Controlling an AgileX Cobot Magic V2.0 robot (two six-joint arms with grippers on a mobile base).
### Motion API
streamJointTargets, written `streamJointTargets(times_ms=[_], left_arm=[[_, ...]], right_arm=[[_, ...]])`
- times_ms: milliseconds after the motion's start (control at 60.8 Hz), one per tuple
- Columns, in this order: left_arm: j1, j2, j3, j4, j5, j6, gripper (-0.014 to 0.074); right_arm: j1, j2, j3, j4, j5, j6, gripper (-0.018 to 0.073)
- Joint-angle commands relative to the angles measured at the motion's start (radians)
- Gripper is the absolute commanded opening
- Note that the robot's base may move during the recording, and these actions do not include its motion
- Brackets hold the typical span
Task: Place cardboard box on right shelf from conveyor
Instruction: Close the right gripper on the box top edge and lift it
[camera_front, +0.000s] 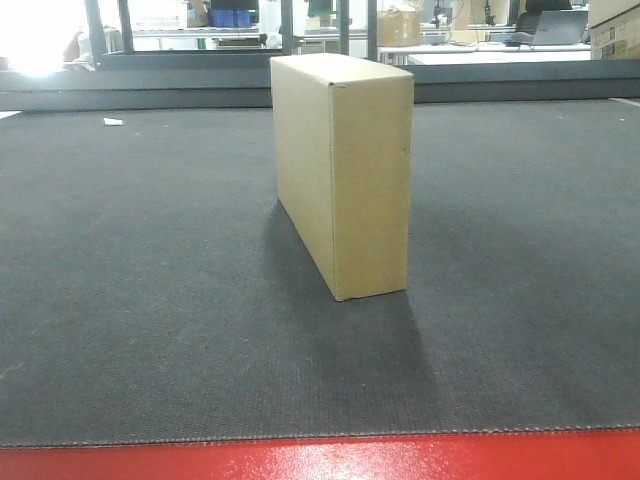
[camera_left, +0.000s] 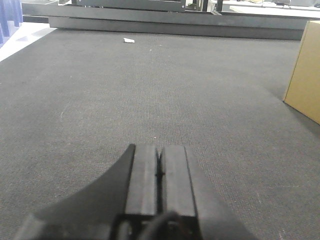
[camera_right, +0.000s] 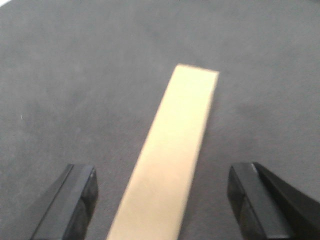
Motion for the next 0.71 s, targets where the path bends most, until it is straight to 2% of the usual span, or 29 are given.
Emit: streamJointTargets(times_ms=[0, 148, 329, 691], left_arm=[[-0.001, -0.014, 0.009, -0.006, -0.087, 0.0, -0.0116], [-0.001, -0.014, 0.009, -0.006, -0.087, 0.0, -0.0116], [-0.001, -0.014, 0.009, -0.006, -0.087, 0.0, -0.0116], [-0.001, -0.014, 0.009, -0.006, -0.087, 0.0, -0.0116]], right_arm=[[0.018, 0.07, -0.14, -0.014, 0.026, 0.03, 0.0625], [0.04, 0.218, -0.311, -0.06, 0.188, 0.115, 0.0625], [0.056, 0.322, -0.451, -0.178, 0.343, 0.243, 0.0625], [0.05, 0.372, -0.472, -0.204, 0.348, 0.255, 0.0625]])
